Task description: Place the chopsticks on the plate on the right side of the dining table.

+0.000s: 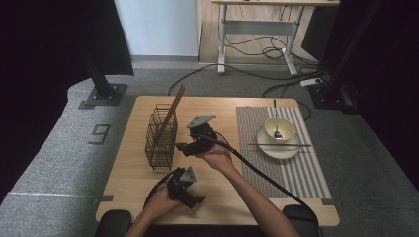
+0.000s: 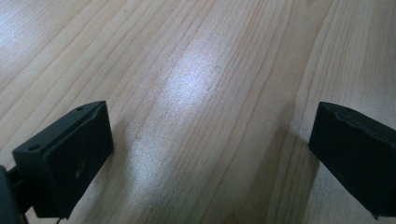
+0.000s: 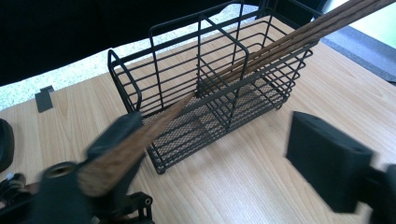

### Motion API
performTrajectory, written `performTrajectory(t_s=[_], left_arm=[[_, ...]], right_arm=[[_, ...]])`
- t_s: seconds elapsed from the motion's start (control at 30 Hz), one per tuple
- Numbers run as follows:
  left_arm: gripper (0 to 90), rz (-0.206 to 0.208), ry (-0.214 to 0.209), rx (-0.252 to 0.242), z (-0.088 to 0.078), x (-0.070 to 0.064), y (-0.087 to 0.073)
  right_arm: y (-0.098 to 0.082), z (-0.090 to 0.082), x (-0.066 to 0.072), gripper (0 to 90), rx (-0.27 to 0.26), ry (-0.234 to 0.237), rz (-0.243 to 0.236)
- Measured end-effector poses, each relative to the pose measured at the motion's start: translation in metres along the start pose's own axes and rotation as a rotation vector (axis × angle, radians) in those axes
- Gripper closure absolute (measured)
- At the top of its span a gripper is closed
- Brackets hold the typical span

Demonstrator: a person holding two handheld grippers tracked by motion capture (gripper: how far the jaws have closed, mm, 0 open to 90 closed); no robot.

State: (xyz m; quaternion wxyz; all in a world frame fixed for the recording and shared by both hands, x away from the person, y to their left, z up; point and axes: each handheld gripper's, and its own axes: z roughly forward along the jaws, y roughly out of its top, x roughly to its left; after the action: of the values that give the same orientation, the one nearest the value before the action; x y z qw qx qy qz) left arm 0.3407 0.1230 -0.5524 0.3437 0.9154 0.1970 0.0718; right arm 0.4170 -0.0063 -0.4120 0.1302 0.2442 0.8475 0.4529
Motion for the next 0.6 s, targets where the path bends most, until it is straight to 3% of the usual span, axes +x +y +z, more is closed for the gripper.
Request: performTrajectory(t_s=[0.17, 0.33, 0.6], left_arm=[[0.0, 0.000, 0.000, 0.001, 0.0000, 0.0000, 0.0000], [0.0, -0.003, 0.000, -0.001, 0.0001, -0.0003, -0.0001], [0.0, -0.003, 0.000, -0.001, 0.0001, -0.0003, -0.0001]], right_arm=[[0.0021, 0.0047, -0.0013, 41.0, -0.021, 0.013, -0.007], [0.0022, 0.0061, -0.0048, 60.5, -0.009, 0.030, -0.019], [0.0049, 0.0067, -0.0035, 82.0, -0.035, 0.040, -0.060]])
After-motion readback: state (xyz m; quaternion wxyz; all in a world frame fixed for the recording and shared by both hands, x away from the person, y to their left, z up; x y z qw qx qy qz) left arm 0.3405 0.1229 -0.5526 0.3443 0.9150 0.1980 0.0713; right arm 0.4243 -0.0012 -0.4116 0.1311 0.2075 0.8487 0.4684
